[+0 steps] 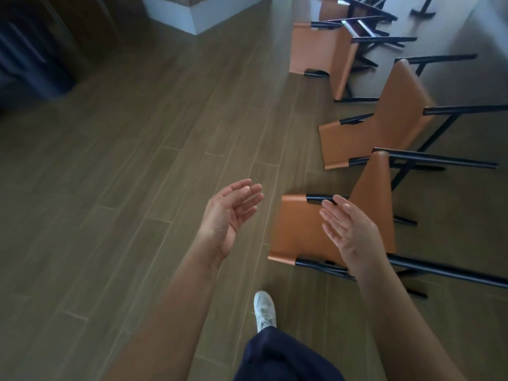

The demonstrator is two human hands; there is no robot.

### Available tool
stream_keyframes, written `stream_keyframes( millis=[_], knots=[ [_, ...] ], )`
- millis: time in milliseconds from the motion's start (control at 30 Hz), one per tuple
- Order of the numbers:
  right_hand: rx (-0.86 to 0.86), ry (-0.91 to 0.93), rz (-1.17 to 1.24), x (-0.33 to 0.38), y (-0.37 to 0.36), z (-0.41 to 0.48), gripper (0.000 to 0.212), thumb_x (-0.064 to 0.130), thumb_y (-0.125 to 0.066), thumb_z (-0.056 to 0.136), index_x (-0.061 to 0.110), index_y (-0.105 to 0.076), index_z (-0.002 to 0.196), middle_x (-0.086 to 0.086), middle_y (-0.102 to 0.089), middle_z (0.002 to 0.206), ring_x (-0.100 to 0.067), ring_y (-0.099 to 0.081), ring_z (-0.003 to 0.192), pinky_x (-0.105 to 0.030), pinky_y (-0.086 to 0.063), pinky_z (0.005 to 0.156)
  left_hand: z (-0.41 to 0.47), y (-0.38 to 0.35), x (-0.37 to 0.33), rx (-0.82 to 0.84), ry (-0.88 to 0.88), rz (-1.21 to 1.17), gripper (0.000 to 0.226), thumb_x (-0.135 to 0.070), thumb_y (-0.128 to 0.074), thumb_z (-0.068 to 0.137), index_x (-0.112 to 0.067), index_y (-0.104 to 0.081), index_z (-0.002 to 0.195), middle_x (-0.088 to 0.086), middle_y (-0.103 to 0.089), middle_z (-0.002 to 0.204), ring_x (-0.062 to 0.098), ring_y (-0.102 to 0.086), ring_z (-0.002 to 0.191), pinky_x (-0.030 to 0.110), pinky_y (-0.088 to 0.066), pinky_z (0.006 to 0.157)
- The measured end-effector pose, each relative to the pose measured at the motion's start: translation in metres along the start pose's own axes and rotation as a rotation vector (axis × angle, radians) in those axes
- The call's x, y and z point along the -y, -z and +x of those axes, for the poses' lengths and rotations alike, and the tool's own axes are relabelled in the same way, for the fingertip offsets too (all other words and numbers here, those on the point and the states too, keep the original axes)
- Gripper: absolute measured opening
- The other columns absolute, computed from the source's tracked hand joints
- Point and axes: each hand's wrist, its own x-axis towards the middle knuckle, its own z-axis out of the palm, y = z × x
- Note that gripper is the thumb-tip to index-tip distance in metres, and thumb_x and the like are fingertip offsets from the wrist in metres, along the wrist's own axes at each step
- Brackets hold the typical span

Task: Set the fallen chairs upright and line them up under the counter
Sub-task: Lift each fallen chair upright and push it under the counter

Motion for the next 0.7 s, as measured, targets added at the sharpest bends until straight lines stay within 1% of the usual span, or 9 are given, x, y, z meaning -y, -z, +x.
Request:
stream_keyframes(
  millis=[100, 200, 300, 333, 500, 600, 700],
  knots=[
    [-0.01, 0.021, -0.03, 0.012, -0.028, 0.042, 0.027, 0.017, -0.04, 0.103, 0.012, -0.064, 0.114, -0.007, -0.074, 0.111, -0.016, -0.07, 0.102, -0.033, -0.05, 0.085, 0.051, -0.007, -0.021, 0.021, 0.036, 0.051, 0.038, -0.019, -0.064, 0.076, -0.01, -0.061, 0.113, 0.008, -0.073, 0.108, 0.022, -0.069, 0.104, 0.032, -0.05, 0.088],
    [-0.038, 0.068, -0.07, 0.023, -0.051, 0.082, 0.025, 0.02, -0.045, 0.101, 0.013, -0.065, 0.115, -0.005, -0.074, 0.111, -0.017, -0.071, 0.102, -0.035, -0.05, 0.088, 0.098, -0.013, -0.044, 0.034, 0.042, 0.081, 0.042, -0.021, -0.065, 0.072, -0.01, -0.062, 0.112, 0.009, -0.073, 0.109, 0.022, -0.069, 0.104, 0.033, -0.051, 0.089],
    [-0.066, 0.089, -0.105, 0.033, -0.076, 0.11, 0.024, 0.022, -0.048, 0.1, 0.015, -0.066, 0.115, -0.003, -0.074, 0.111, -0.017, -0.07, 0.104, -0.035, -0.05, 0.088, 0.138, -0.017, -0.062, 0.047, 0.06, 0.109, 0.023, -0.012, -0.058, 0.086, -0.01, -0.063, 0.109, 0.01, -0.072, 0.109, 0.022, -0.069, 0.104, 0.034, -0.05, 0.092],
    [-0.074, 0.093, -0.108, 0.036, -0.082, 0.116, 0.024, 0.022, -0.049, 0.1, 0.015, -0.066, 0.115, -0.003, -0.074, 0.111, -0.017, -0.07, 0.104, -0.035, -0.05, 0.089, 0.147, -0.019, -0.066, 0.055, 0.071, 0.116, 0.021, -0.011, -0.055, 0.09, -0.01, -0.064, 0.108, 0.01, -0.072, 0.109, 0.023, -0.068, 0.104, 0.035, -0.049, 0.093],
    [-0.152, 0.135, -0.064, 0.034, -0.102, 0.147, 0.024, 0.018, -0.047, 0.1, 0.013, -0.065, 0.116, -0.003, -0.073, 0.112, -0.018, -0.069, 0.107, -0.035, -0.05, 0.092, 0.205, -0.018, -0.083, 0.147, 0.126, 0.191, 0.019, -0.011, -0.052, 0.092, -0.011, -0.068, 0.102, 0.009, -0.073, 0.105, 0.021, -0.069, 0.103, 0.035, -0.049, 0.095],
    [-0.254, 0.173, -0.029, 0.026, -0.117, 0.165, 0.023, 0.014, -0.046, 0.101, 0.014, -0.066, 0.113, -0.003, -0.074, 0.11, -0.018, -0.069, 0.106, -0.033, -0.05, 0.09, 0.243, -0.012, -0.093, 0.225, 0.171, 0.251, 0.018, -0.011, -0.051, 0.093, -0.01, -0.068, 0.1, 0.008, -0.074, 0.103, 0.02, -0.07, 0.099, 0.034, -0.048, 0.094],
    [-0.383, 0.234, 0.069, 0.015, -0.137, 0.178, 0.022, 0.015, -0.048, 0.101, 0.016, -0.069, 0.106, -0.002, -0.076, 0.102, -0.017, -0.071, 0.099, -0.032, -0.05, 0.084, 0.281, -0.007, -0.108, 0.344, 0.218, 0.342, 0.019, -0.011, -0.05, 0.094, -0.01, -0.068, 0.1, 0.009, -0.073, 0.106, 0.021, -0.069, 0.101, 0.032, -0.05, 0.091]
  ],
)
